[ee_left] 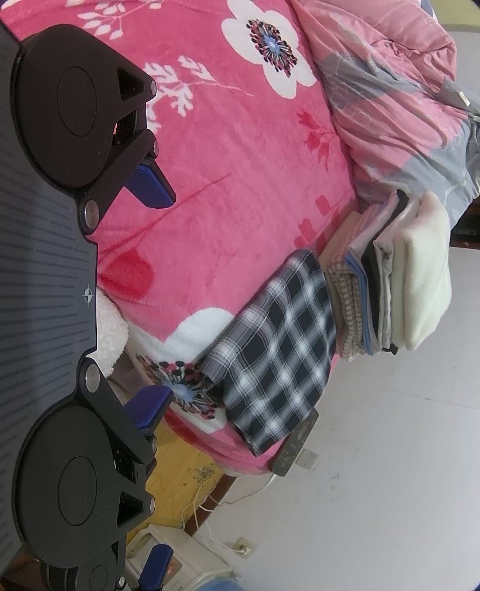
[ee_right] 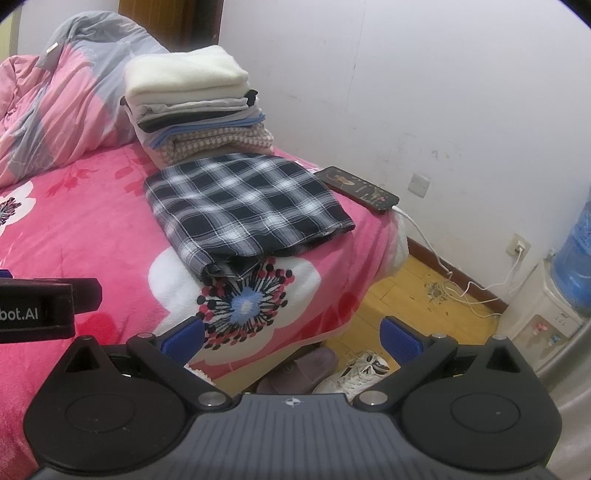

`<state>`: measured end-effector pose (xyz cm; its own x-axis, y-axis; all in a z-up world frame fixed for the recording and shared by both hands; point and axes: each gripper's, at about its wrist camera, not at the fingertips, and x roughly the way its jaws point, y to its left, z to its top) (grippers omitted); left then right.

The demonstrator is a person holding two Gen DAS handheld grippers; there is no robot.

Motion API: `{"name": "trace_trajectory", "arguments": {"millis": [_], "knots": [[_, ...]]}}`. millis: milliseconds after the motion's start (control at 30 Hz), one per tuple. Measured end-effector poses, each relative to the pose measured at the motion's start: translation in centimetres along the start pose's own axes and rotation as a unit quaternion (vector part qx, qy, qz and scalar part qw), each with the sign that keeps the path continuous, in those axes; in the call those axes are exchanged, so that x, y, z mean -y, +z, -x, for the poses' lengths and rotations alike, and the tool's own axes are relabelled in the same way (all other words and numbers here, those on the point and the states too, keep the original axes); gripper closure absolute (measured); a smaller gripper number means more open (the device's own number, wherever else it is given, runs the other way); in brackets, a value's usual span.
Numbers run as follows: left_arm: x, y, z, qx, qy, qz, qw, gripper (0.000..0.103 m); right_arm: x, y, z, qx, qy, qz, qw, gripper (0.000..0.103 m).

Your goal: Fold clothes

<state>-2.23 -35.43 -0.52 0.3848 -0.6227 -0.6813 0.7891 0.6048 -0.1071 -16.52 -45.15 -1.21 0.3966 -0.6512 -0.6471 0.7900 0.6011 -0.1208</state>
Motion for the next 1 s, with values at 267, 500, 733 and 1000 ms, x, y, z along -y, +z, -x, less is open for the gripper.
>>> {"name": "trace_trajectory", "arguments": {"millis": [267,500,733,1000], "knots": [[0.06,0.05,0.02,0.0,0.0,0.0,1.0,0.0,-0.12,-0.06,0.06,-0.001,0.0,0.001,1.0,0.0],[-0.01,0.02,-0.08,-0.003,0.0,0.0,1.0,0.0,-0.07,-0.05,0.0,-0.001,0.0,0.0,1.0,0.0],[-0.09,-0.01,-0.13,-0.003,-0.001,0.0,1.0,0.0,-0.07,0.03,-0.15,-0.002,-0.001,0.001,1.0,0.0],[-0.07,-0.04,-0.09,-0.002,-0.001,0.0,1.0,0.0,-0.1,-0.06,-0.18,-0.003,-0.001,0.001,1.0,0.0]]}}
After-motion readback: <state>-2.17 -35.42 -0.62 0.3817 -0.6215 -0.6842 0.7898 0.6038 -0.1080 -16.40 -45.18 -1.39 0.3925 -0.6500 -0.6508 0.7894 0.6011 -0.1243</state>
